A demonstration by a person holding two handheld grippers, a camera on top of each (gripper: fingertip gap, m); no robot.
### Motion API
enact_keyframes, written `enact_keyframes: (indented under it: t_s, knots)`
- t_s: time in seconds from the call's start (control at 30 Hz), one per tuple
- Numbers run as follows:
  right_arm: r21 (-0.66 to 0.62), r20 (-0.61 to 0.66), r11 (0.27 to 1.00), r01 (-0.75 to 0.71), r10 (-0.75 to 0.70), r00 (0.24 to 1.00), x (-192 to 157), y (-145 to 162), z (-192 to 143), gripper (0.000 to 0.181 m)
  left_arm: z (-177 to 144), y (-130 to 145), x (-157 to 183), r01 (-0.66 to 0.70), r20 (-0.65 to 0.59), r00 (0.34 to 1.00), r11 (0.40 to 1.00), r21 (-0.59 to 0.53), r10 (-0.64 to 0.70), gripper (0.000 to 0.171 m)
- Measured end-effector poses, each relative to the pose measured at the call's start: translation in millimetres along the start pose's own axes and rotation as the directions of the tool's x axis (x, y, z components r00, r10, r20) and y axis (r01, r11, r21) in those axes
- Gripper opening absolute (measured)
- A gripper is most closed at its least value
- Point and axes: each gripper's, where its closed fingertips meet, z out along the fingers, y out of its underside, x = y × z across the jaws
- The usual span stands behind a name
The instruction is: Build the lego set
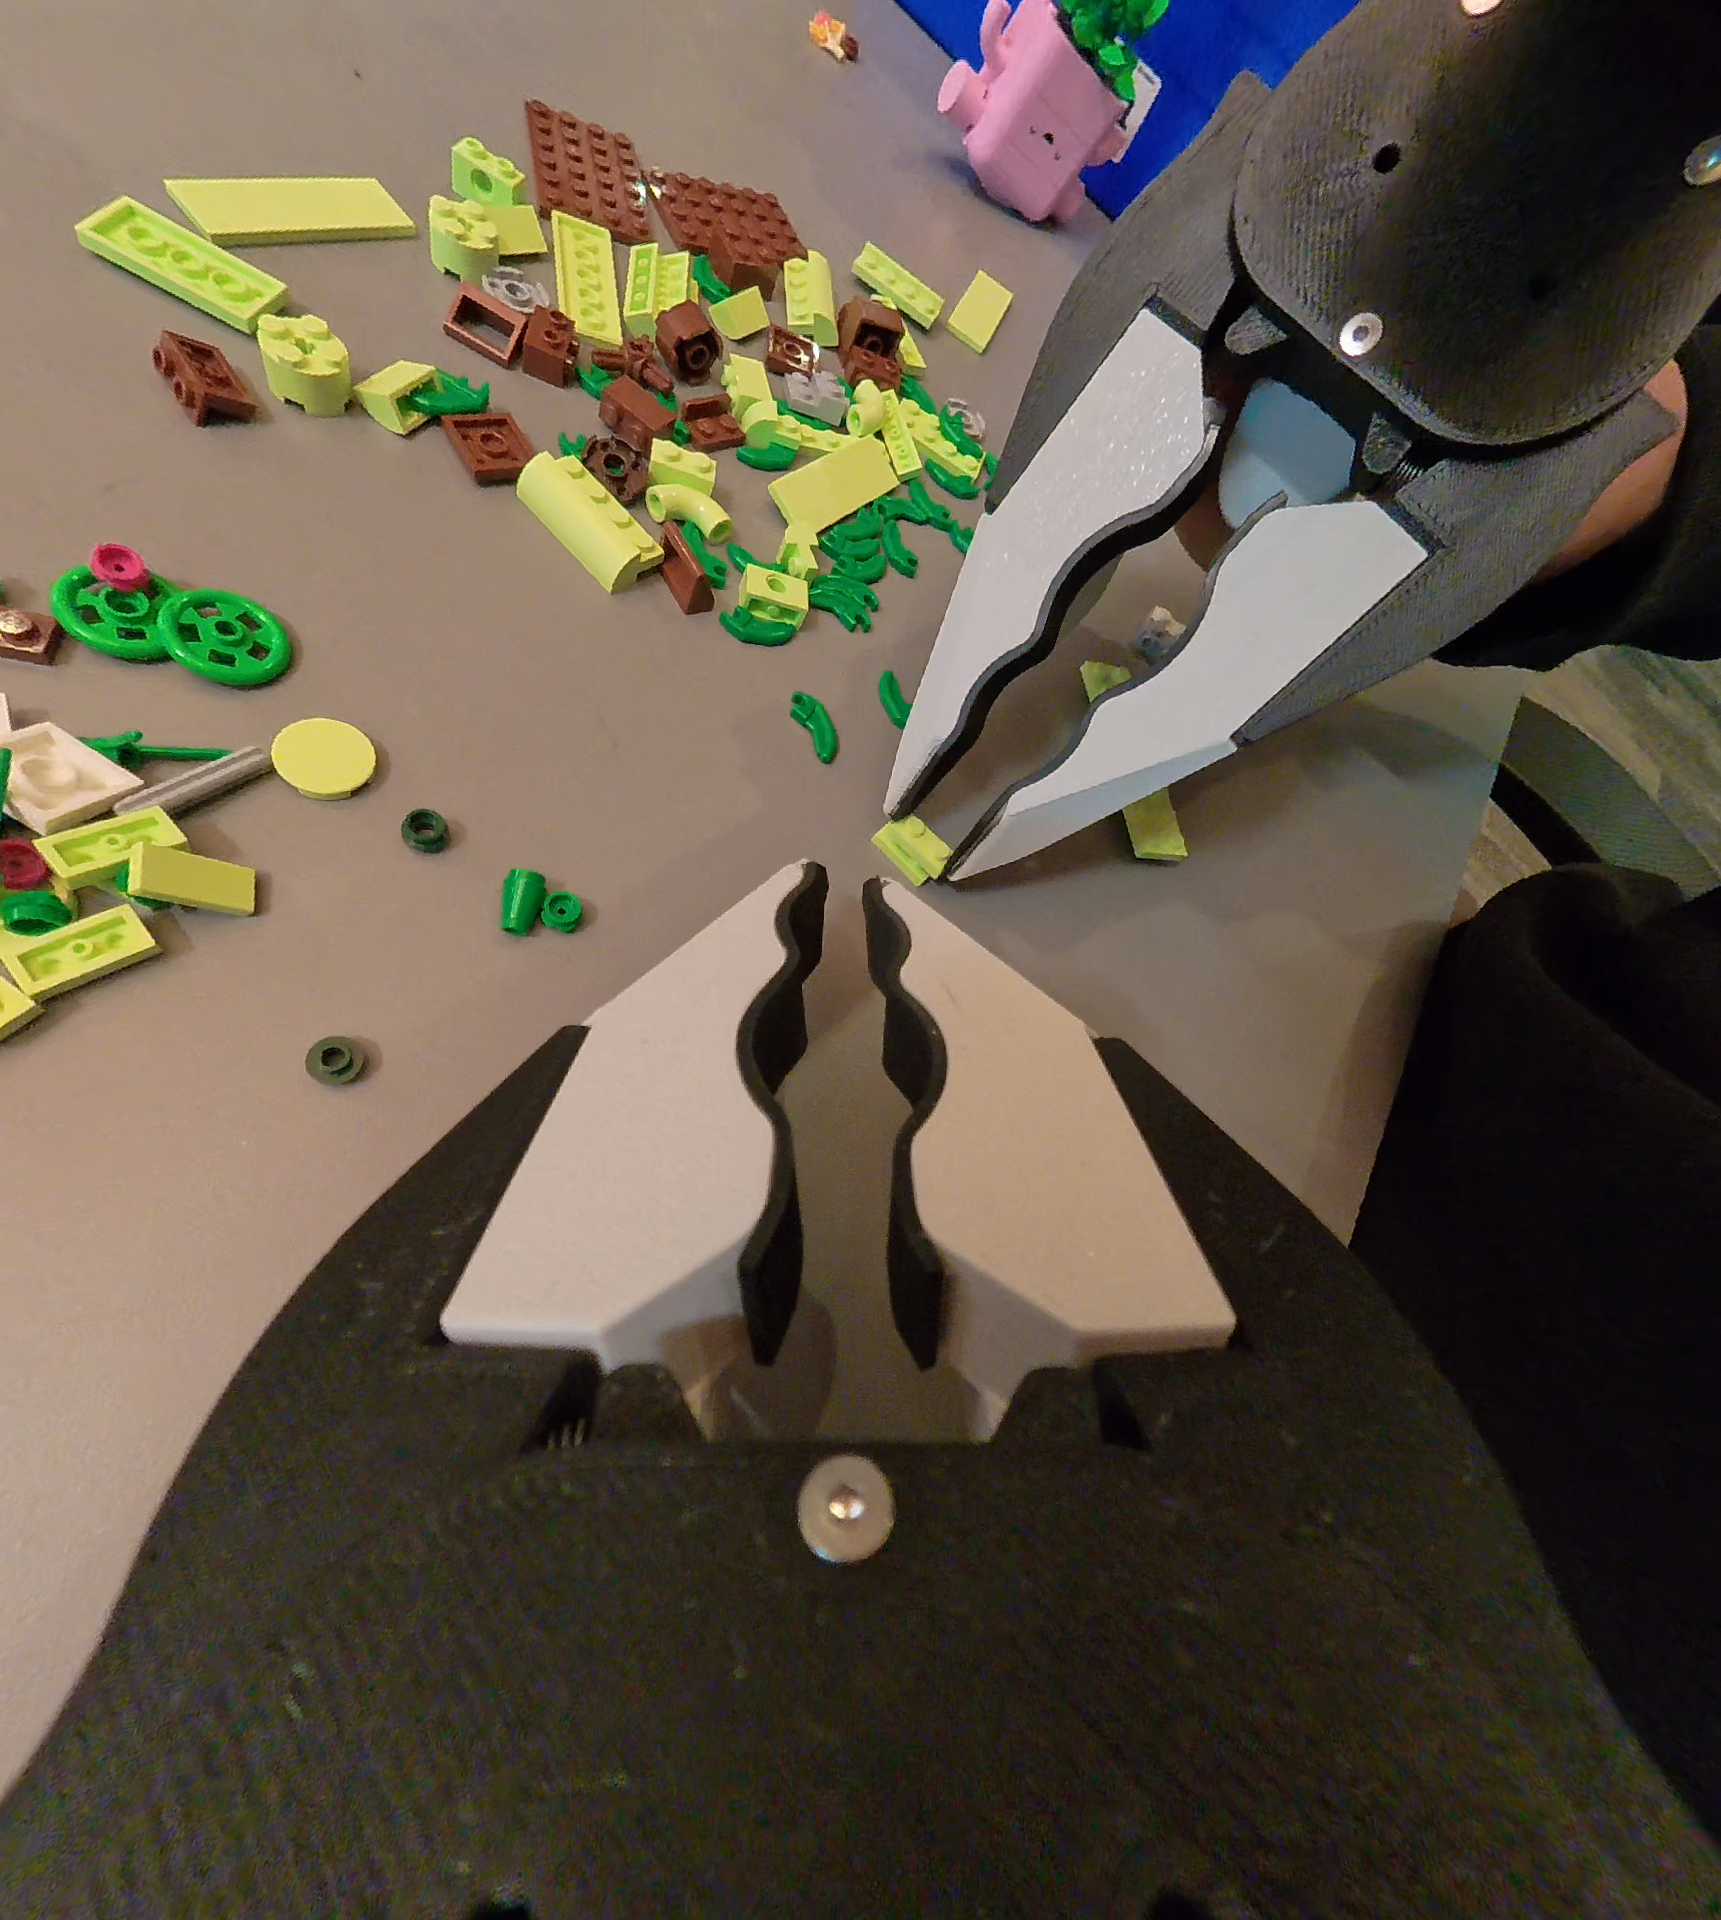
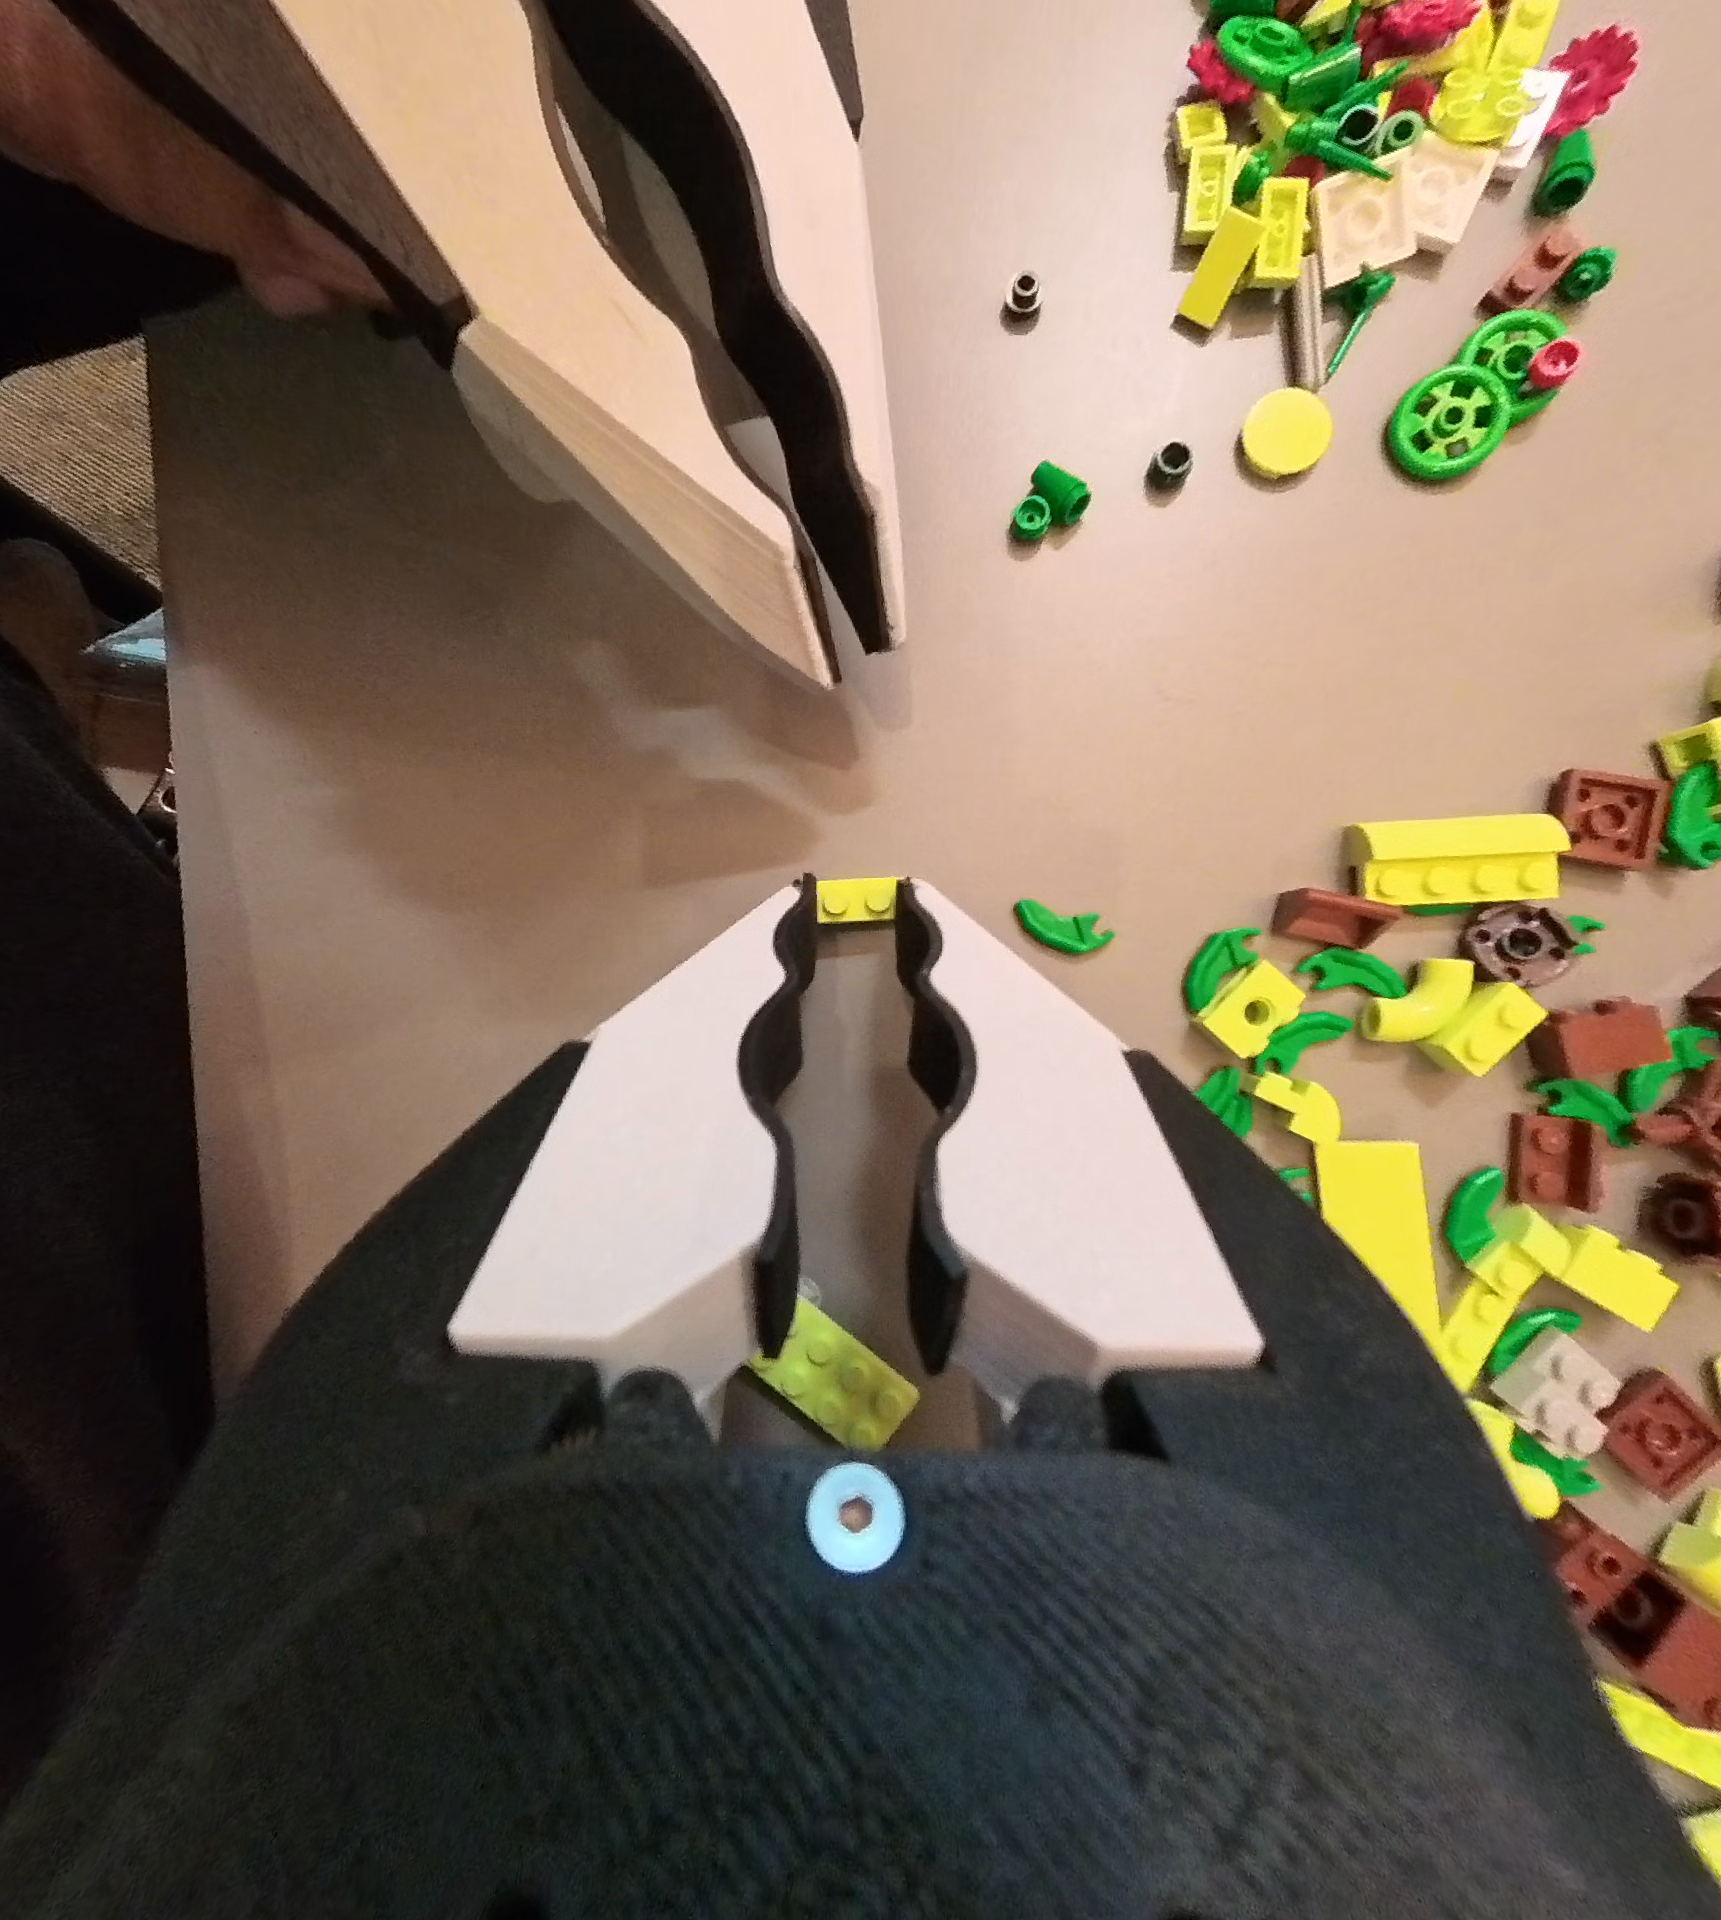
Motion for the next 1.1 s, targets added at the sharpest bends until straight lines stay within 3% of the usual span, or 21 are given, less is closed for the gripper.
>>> enact_keyframes:
  t_s: [0.77,1.1]
  knots:
    - [0.0,-0.023,0.999,0.044,-0.044,0.999,1.6,0.8,0.7,0.013,-0.2,-0.2,0.3,0.004,-0.006,1.0,1.0,0.001,-0.004,0.005]
    - [-0.134,-0.061,0.99,0.049,-0.057,0.996,1.4,1.8,1.1,0.013,0.0,0.0,0.0,0.004,-0.004,1.0,1.0,-0.001,-0.004,0.005]
